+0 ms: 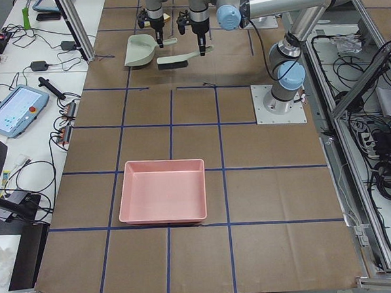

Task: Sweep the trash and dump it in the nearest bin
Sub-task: 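Lift the dustpan with the right gripper, then carry the dustpan past the bread and potato with the right gripper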

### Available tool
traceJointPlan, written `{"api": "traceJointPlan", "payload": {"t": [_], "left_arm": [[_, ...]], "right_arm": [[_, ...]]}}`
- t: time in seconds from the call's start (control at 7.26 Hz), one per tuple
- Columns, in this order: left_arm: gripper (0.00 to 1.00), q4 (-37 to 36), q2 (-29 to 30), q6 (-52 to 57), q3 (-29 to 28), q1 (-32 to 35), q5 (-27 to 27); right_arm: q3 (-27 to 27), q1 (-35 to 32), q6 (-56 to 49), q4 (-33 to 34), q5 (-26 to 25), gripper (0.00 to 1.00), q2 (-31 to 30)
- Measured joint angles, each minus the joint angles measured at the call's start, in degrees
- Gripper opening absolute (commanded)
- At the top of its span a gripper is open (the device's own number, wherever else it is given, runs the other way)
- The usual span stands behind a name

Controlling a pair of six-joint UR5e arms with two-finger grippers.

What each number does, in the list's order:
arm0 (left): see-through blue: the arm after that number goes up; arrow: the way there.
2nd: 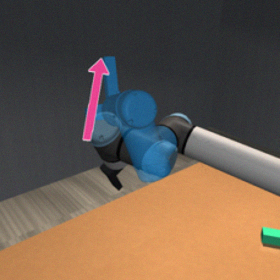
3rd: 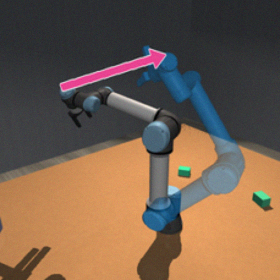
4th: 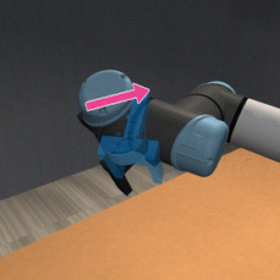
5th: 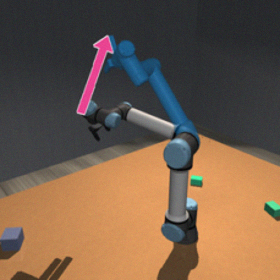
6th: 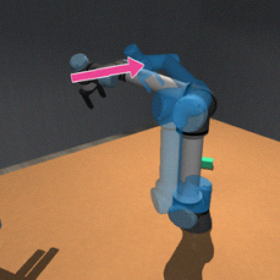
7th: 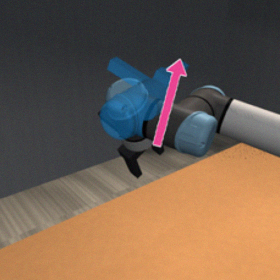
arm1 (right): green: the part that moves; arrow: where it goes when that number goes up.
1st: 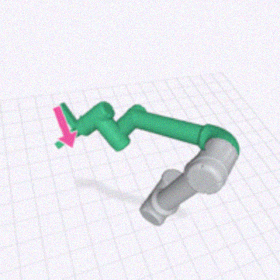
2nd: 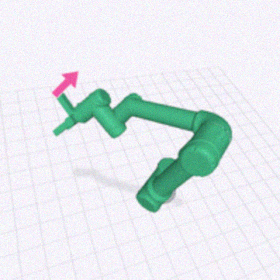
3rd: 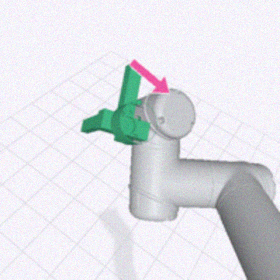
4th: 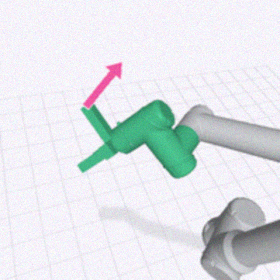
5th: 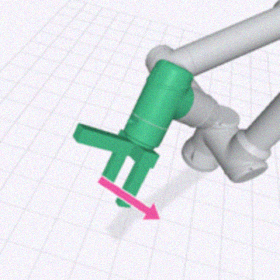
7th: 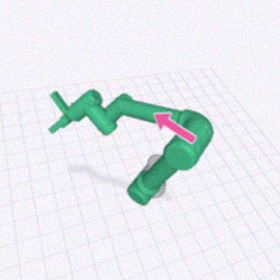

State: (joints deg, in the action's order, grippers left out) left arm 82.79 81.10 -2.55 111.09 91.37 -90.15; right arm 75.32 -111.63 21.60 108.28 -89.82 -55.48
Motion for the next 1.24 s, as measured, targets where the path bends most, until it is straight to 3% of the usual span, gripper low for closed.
{"api": "traceJointPlan", "payload": {"t": [0.69, 1.24], "left_arm": [[0.12, 0.1, 0.0, 0.0, 0.1, 0.0, 0.0], [0.12, 0.4, -0.1, 0.0, 0.2, 0.0, -0.1]], "right_arm": [[-5.2, 2.8, -1.3, -12.4, -0.1, 0.03, -4.1], [-4.8, 11.1, -14.8, -18.6, -2.0, 0.02, -8.3]]}}
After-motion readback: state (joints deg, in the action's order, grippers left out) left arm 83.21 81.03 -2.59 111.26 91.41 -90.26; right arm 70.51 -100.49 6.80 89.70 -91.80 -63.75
